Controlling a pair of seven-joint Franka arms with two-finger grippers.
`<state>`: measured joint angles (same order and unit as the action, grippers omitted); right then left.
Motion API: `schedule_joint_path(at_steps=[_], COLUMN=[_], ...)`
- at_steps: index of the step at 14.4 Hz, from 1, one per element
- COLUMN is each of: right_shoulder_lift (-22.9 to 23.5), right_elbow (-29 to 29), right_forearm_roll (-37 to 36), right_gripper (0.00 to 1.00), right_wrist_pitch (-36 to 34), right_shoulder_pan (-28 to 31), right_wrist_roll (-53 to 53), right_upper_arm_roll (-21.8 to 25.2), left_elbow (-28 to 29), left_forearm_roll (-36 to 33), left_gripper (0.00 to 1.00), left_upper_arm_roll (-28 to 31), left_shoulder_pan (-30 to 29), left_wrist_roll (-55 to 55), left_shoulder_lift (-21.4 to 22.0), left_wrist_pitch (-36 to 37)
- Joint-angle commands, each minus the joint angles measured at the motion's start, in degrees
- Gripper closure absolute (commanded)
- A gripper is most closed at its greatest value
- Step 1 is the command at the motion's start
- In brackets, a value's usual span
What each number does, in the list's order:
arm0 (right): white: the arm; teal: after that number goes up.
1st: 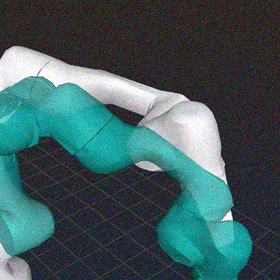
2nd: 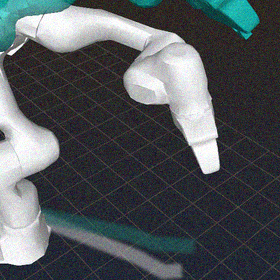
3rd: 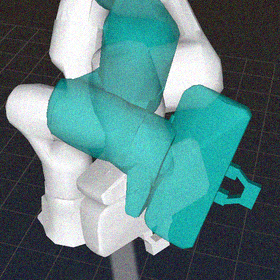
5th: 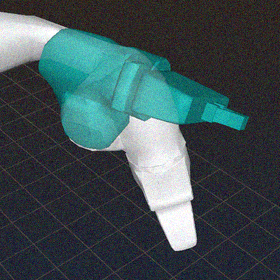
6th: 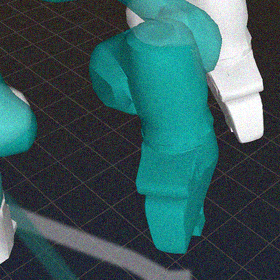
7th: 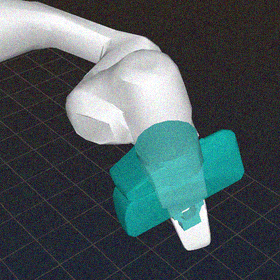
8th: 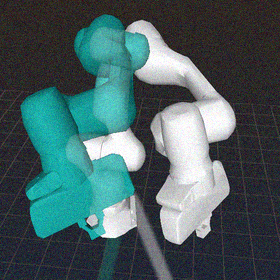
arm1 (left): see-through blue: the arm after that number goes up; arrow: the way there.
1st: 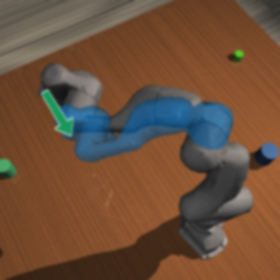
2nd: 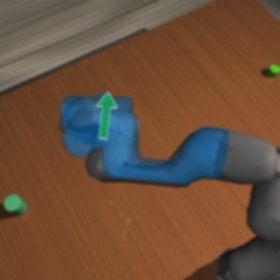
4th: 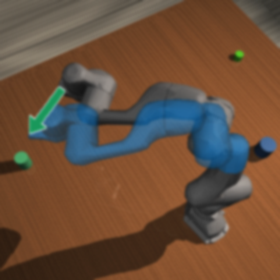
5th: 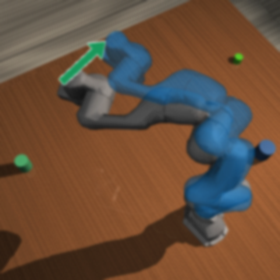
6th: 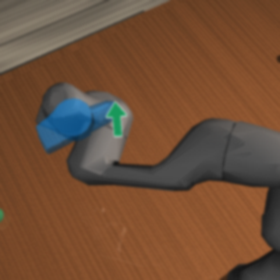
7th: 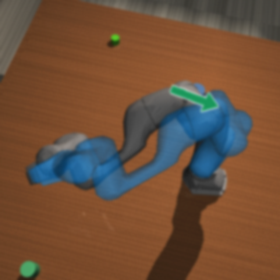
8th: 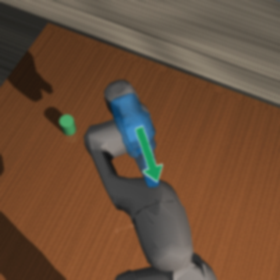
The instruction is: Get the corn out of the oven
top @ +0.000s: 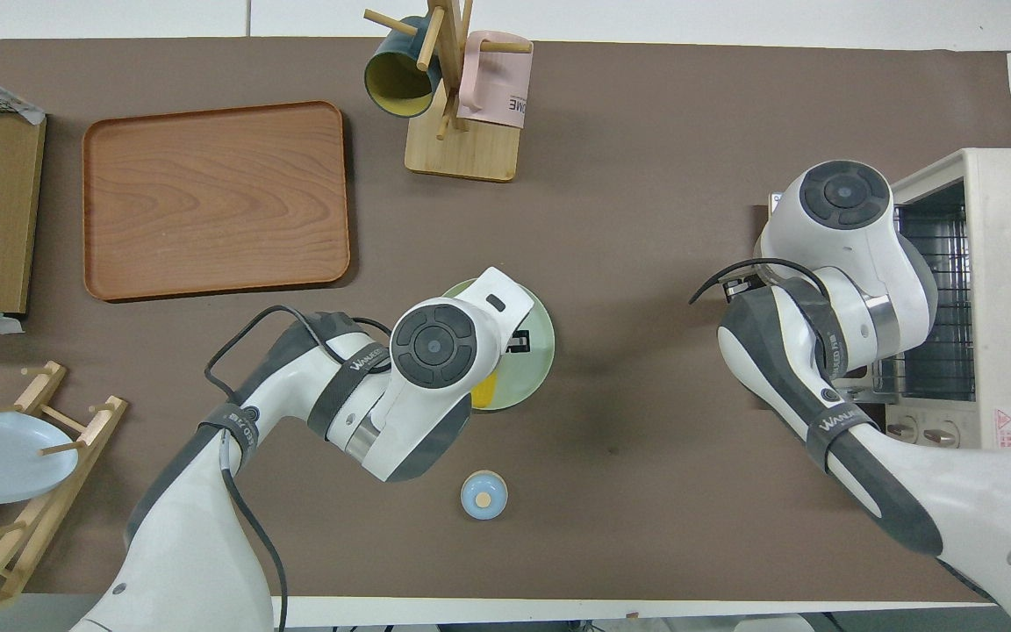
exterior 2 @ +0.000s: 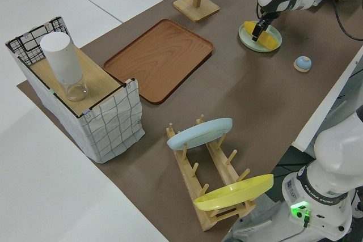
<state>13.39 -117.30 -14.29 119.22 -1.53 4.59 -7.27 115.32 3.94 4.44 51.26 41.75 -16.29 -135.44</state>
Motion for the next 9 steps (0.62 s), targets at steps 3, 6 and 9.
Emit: schedule_joint_path(at_steps=[3,6,9], right_shoulder_lift=[-3.7,-8.0,-10.7], right_elbow=[6.3,6.8,10.7], right_forearm_roll=[-1.5,-1.2,2.1], right_gripper=[0.96,0.95,0.58], right_wrist_pitch=[-9.4,-14.5,-20.7], right_shoulder_pan=[8.9,10.3,10.3], right_wrist_roll=[-15.5,-17.1,-17.3], right_upper_arm_roll=[0.0,0.0,0.2], left_elbow=[-7.5,-9.9,-16.7], left_forearm_roll=[-2.0,-2.2,-2.2], left_gripper=[1.00,1.00,0.00], left_upper_arm_roll=[1.9,1.6,2.3], left_shoulder_pan=[-13.4,-28.9,-31.0], left_wrist_roll=[-9.6,-28.9,-29.5], left_shoulder_lift=[1.9,-1.1,-4.7], left_wrist_pitch=[13.5,9.7,12.2])
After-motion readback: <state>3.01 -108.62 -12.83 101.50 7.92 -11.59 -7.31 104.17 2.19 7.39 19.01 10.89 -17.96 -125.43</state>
